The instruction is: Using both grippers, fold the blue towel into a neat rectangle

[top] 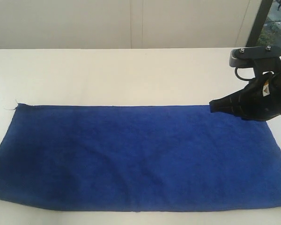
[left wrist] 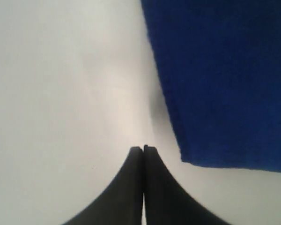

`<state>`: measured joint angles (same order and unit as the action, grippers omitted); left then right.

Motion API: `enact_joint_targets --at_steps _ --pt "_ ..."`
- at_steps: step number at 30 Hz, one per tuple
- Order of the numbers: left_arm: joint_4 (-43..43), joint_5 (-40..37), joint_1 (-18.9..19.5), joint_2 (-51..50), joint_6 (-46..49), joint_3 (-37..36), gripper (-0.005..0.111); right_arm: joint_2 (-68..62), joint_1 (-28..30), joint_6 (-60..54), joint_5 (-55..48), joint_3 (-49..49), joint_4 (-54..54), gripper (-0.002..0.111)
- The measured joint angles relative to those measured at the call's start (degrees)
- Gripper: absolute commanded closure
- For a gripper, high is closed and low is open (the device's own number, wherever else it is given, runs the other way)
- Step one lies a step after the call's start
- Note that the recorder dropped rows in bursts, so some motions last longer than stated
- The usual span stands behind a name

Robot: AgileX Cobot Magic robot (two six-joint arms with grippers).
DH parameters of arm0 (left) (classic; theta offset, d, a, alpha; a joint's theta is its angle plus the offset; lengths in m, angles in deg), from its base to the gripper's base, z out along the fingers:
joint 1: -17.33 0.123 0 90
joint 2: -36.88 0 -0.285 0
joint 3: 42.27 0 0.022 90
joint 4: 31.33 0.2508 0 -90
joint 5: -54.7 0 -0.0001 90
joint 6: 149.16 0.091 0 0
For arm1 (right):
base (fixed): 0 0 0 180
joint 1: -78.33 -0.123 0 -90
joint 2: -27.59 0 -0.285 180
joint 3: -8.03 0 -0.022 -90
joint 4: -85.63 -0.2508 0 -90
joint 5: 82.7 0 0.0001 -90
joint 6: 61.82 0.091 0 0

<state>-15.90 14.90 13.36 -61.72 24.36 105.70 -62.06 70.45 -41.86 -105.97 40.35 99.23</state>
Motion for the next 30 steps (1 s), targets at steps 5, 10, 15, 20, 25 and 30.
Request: enact_joint_targets --at_steps 5,10,15,20,25,30 --pt "-0.2 0.6 0.0 -1.6 -2.0 0.0 0.107 0.0 0.0 0.0 0.0 0.0 0.0 0.108" --pt "-8.5 0.8 0.0 -2.3 4.7 -0.1 0.107 0.0 0.0 0.0 0.4 0.0 0.0 0.108" --pt "-16.6 -0.9 0.0 -2.3 11.5 1.6 0.107 0.0 0.0 0.0 0.6 0.0 0.0 0.108" --pt "-26.9 -1.3 0.0 -1.3 20.9 3.0 0.107 0.0 0.0 0.0 1.1 0.0 0.0 0.108" --pt "-32.7 -1.1 0.0 -1.0 27.6 3.1 0.107 0.0 0.0 0.0 1.2 0.0 0.0 0.108" --pt "-28.4 -3.6 0.0 -1.0 24.1 4.5 0.107 0.0 0.0 0.0 1.2 0.0 0.0 0.108"
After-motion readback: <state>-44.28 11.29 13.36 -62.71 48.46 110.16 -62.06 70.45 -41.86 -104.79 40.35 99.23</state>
